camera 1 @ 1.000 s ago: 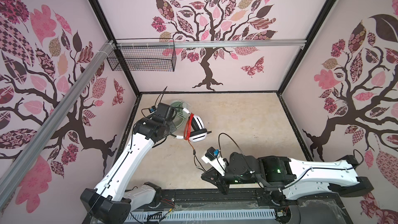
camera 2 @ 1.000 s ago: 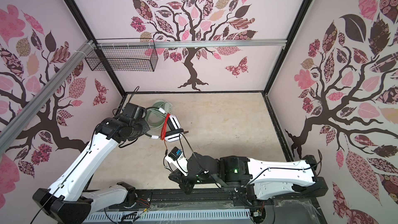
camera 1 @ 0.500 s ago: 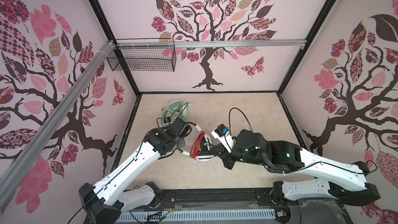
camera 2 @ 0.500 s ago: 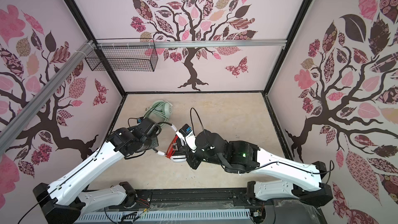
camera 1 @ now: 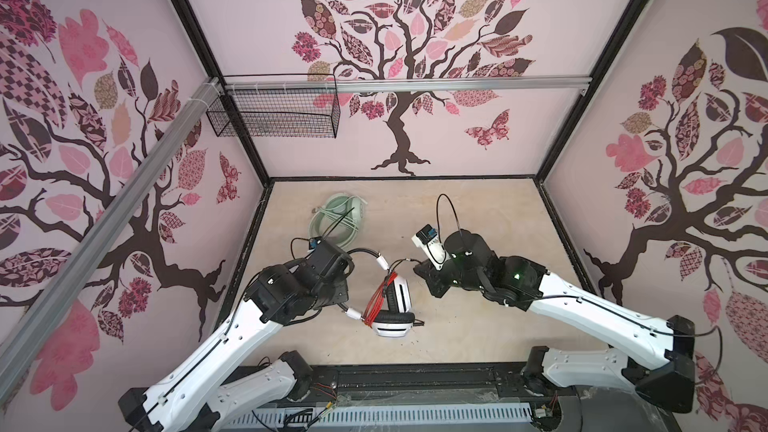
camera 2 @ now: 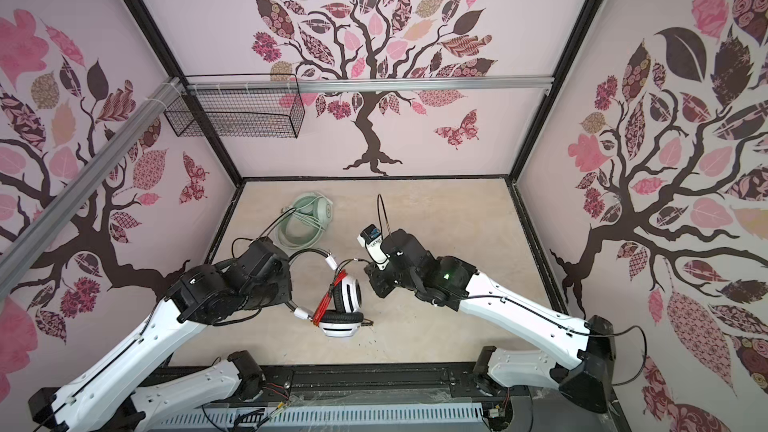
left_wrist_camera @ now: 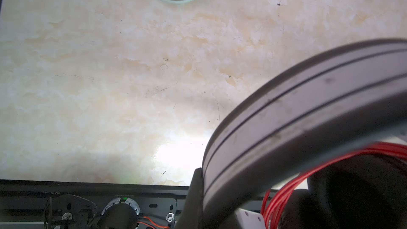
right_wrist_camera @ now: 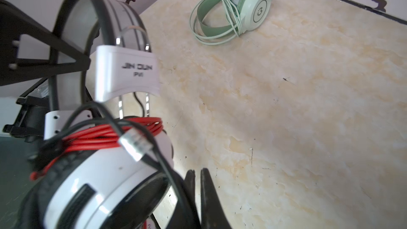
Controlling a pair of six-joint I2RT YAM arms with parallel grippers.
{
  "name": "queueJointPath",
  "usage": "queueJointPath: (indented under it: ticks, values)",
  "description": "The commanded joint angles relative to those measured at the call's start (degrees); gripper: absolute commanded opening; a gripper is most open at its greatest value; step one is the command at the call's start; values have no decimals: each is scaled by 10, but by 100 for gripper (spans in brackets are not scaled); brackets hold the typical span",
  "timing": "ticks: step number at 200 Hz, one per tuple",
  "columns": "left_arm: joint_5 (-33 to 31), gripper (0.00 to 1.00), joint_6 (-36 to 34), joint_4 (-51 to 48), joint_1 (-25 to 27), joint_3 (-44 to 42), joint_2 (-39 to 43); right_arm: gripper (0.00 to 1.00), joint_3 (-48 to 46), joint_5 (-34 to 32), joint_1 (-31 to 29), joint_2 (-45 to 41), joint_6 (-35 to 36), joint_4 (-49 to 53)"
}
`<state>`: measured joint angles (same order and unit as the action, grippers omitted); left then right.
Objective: Wrap the headphones
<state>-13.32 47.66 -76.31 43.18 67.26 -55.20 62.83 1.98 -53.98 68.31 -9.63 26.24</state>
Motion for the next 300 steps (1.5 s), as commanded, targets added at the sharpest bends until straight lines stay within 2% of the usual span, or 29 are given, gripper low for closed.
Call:
queueJointPath:
  ticks: [1,23,43,77,83,101,108,126,164,181,213,232,266,300]
  values:
    - [50,0,-12,10,2,11,-4,3,-11,43,30,13,1,-47]
    - [81,0,-22,9,2,29,-16,6,-45,77,67,22,-9,-87]
    - [104,0,-32,8,2,55,-20,14,-82,109,88,20,-19,-134]
    - [112,0,-28,8,1,95,-40,42,-141,176,89,1,-37,-207]
    - [113,0,-25,13,1,99,-43,47,-150,183,89,-3,-42,-216]
    - [113,0,-13,35,1,95,-54,69,-192,193,89,-25,-62,-241]
    - [112,0,-8,45,1,90,-56,74,-212,187,89,-37,-70,-245]
    - [109,0,6,72,0,76,-62,80,-266,151,89,-77,-84,-238]
    - [108,0,25,122,-9,58,-89,83,-382,120,90,-177,-144,-209]
    - [99,0,31,145,-17,44,-102,84,-412,86,90,-244,-167,-169]
    - [107,0,47,200,-47,-9,-120,93,-431,-42,90,-377,-233,-90]
    - [107,0,54,236,-58,-42,-133,96,-426,-157,90,-418,-286,-37]
    - [113,0,65,269,-75,-74,-193,96,-406,-256,90,-428,-293,-15]
    - [135,0,53,325,-81,-90,-261,99,-381,-284,90,-400,-264,-34]
